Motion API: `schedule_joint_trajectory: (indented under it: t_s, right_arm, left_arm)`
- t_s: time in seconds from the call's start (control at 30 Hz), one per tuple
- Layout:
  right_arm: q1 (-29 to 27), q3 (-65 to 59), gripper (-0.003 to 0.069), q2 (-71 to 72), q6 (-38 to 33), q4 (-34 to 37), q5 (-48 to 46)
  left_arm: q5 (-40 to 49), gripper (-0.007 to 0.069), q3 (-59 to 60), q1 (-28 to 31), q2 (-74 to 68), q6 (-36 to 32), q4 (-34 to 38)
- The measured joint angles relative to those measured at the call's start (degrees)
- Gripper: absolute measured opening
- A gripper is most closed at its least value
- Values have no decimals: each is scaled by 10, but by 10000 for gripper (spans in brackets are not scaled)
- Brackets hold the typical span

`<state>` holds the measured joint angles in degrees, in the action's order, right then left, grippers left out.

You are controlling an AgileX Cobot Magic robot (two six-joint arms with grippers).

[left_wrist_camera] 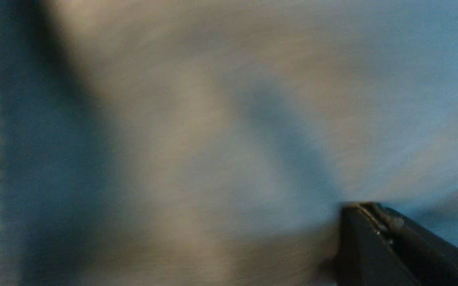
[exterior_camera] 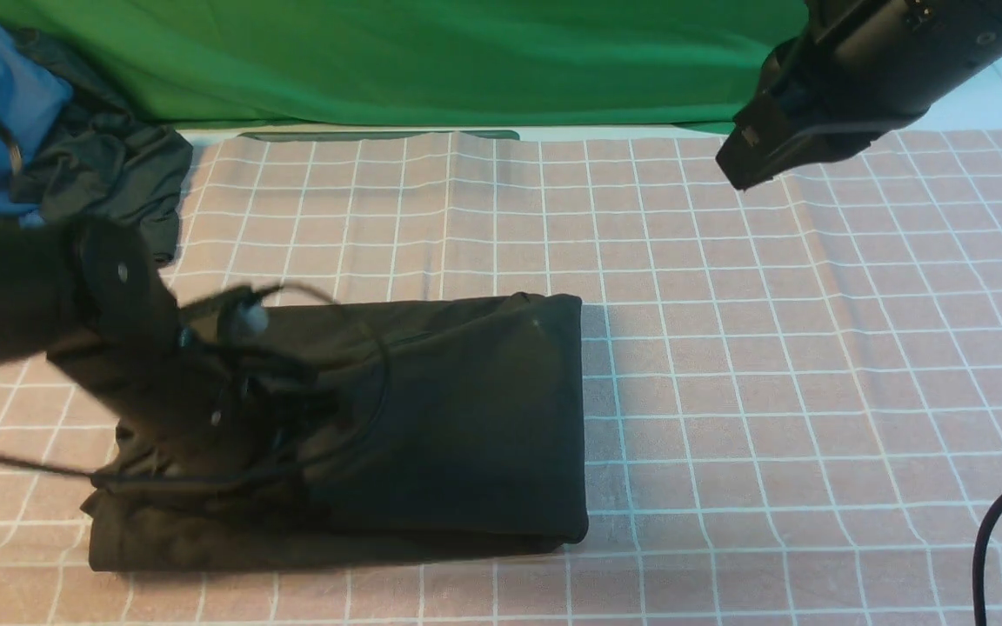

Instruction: Fold a long-sleeved shirt over a pink coffee tablecloth.

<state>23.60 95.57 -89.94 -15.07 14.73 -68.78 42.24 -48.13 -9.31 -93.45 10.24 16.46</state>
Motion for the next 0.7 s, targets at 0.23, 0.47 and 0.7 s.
schedule_joint_trajectory:
  t_s: [0.23, 0.47, 0.7]
  right_arm:
    - [0, 0, 39, 0, 0, 1, 18]
    - [0, 0, 39, 0, 0, 3, 25]
    - [0, 0, 39, 0, 0, 4, 25]
  left_arm:
    - [-74, 13, 62, -2, 53, 40, -14]
    - [-76, 13, 61, -2, 146, 84, -51]
    - [-73, 13, 61, 18, 148, 160, -115]
